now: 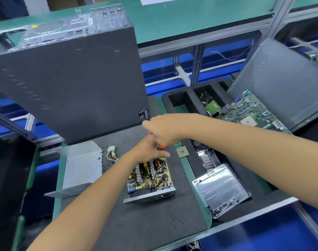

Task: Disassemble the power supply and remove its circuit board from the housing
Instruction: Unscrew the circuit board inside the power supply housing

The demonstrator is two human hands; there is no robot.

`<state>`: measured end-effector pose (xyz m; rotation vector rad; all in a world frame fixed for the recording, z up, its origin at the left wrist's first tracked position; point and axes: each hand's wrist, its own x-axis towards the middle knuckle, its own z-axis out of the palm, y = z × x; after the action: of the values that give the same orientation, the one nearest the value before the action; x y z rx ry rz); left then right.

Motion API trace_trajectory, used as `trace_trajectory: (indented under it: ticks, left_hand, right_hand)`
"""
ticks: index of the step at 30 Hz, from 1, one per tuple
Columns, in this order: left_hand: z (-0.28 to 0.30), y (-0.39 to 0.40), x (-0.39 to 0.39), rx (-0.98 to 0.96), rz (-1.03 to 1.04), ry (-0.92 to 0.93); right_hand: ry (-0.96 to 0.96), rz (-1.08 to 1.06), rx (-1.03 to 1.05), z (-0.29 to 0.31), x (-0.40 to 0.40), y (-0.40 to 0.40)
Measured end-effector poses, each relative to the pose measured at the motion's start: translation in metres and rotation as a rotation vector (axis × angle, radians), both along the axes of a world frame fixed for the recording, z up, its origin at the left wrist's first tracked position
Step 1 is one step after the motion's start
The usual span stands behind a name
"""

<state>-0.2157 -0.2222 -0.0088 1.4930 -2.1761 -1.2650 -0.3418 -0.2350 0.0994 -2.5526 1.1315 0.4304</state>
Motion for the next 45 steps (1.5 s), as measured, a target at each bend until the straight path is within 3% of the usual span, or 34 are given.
trace_trajectory:
  ticks: [3, 6, 9, 14, 20, 27, 37, 45]
  left_hand:
    - [0.002, -0.012, 0.007, -0.001, -0.226, -0.262]
    - [0.013, -0.025, -0.001, 0.034, -0.419, -0.380]
    - [0.016, -0.035, -0.014, 0.134, -0.512, -0.471]
    - [0.010, -0.044, -0.029, 0.197, -0.627, -0.677]
    - [0.001, -0.044, -0.028, 0.066, -0.680, -0.739]
    - [-0.002, -0.053, -0.038, 0.115, -0.704, -0.717]
    - [0.002, -0.054, -0.053, 0.133, -0.809, -0.886]
    - [-0.002, -0.056, -0.059, 0.153, -0.782, -0.883]
  right_hand:
    - [-0.047, 0.074, 0.104, 0.006, -0.007, -0.003]
    - [-0.005, 0.034, 0.064, 0.002, -0.015, -0.006]
    - [0.115, -0.022, 0.021, 0.001, -0.018, -0.005]
    - [0.037, -0.011, 0.012, 0.000, -0.019, -0.001]
    - [-0.056, -0.020, 0.072, 0.003, -0.029, -0.001]
    - [-0.043, -0.083, -0.023, -0.007, -0.034, 0.000]
    - [0.002, -0.038, -0.023, 0.002, -0.039, -0.003]
    - [-0.042, -0.083, 0.025, 0.000, -0.043, -0.009]
